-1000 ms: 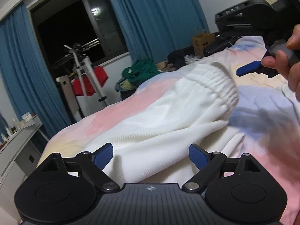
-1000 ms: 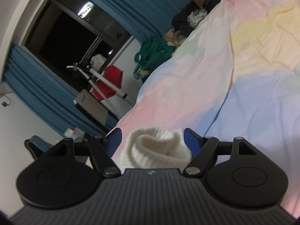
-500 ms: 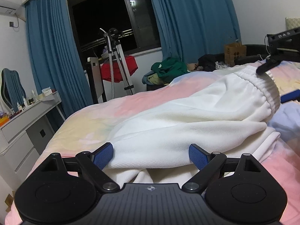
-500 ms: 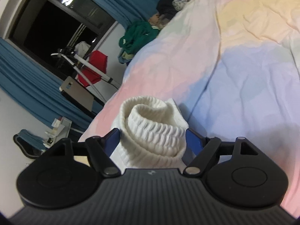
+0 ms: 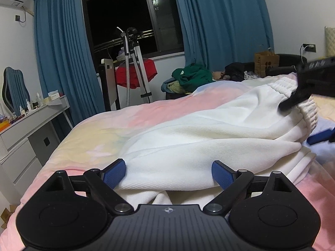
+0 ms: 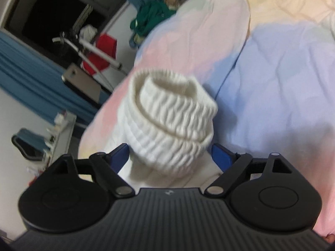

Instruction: Fold clothes

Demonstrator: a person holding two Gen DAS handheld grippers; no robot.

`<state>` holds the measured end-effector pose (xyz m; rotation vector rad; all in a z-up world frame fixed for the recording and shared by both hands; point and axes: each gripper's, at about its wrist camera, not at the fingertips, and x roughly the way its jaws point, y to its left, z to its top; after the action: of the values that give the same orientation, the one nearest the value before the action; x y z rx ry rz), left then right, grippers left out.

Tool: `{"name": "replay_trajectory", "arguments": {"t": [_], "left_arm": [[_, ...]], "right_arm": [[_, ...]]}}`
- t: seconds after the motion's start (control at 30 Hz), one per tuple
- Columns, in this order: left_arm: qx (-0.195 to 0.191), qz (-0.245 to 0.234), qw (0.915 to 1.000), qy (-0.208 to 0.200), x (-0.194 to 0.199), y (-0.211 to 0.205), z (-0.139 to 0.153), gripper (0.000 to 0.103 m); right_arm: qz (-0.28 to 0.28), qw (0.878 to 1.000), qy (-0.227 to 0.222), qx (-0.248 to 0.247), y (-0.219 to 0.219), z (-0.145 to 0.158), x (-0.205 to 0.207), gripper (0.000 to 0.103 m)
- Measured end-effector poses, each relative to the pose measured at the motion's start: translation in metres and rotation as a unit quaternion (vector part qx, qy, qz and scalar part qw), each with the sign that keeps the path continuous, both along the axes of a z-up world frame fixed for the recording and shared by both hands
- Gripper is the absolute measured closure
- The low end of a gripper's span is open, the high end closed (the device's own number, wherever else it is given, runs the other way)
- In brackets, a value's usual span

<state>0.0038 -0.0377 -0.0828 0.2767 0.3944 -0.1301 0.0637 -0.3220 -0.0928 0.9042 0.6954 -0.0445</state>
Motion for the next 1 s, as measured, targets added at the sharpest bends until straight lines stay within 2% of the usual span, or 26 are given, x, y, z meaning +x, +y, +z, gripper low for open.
{"name": "replay_trajectory", "arguments": {"t": [0.1, 0.17, 0.27, 0.4, 0.57, 0.63, 0.7, 0.77, 0.83, 0.9, 1.0], "left_arm": [[0.007, -0.001, 0.9999, -0.007, -0.001, 0.001, 0.0, 0.012], [0.015, -0.011, 0.9998, -0.008, -0.003, 0.002, 0.0, 0.012], [0.028, -0.032, 0.9991, -0.007, -0.008, 0.003, 0.0, 0.012], [0.064, -0.054, 0.9964, -0.015, -0.017, 0.002, -0.005, 0.011], [0.107, -0.032, 0.9934, -0.024, -0.012, -0.003, -0.016, 0.011], [0.107, -0.01, 0.994, -0.016, -0.005, -0.002, -0.019, 0.012], [0.082, 0.023, 0.9964, 0.001, 0.004, 0.004, -0.017, 0.012], [0.01, 0.056, 0.9977, 0.035, 0.016, 0.021, -0.012, 0.013], [-0.07, 0.088, 0.9914, 0.067, 0.024, 0.044, -0.01, 0.014], [-0.14, 0.114, 0.9792, 0.092, 0.03, 0.064, -0.009, 0.014], [-0.173, 0.126, 0.971, 0.106, 0.03, 0.075, -0.01, 0.015]], "right_arm": [[-0.003, 1.0, 0.01, 0.008, 0.004, -0.012, 0.008, 0.014], [-0.003, 1.0, -0.004, 0.004, 0.006, -0.012, 0.009, 0.015], [0.002, 1.0, -0.024, -0.018, 0.01, -0.009, 0.009, 0.025], [0.002, 0.999, -0.037, -0.024, 0.008, -0.004, 0.006, 0.043], [0.008, 0.996, -0.083, -0.039, 0.008, 0.015, -0.001, 0.057], [0.014, 0.993, -0.109, -0.047, 0.01, 0.024, -0.004, 0.06], [0.02, 0.989, -0.141, -0.045, 0.009, 0.032, -0.007, 0.062], [0.025, 0.984, -0.17, -0.04, 0.008, 0.039, -0.009, 0.063], [0.03, 0.981, -0.187, -0.045, 0.007, 0.043, -0.009, 0.063], [0.036, 0.979, -0.194, -0.054, 0.007, 0.047, -0.008, 0.063], [0.041, 0.979, -0.188, -0.061, 0.006, 0.046, -0.004, 0.063]]}}
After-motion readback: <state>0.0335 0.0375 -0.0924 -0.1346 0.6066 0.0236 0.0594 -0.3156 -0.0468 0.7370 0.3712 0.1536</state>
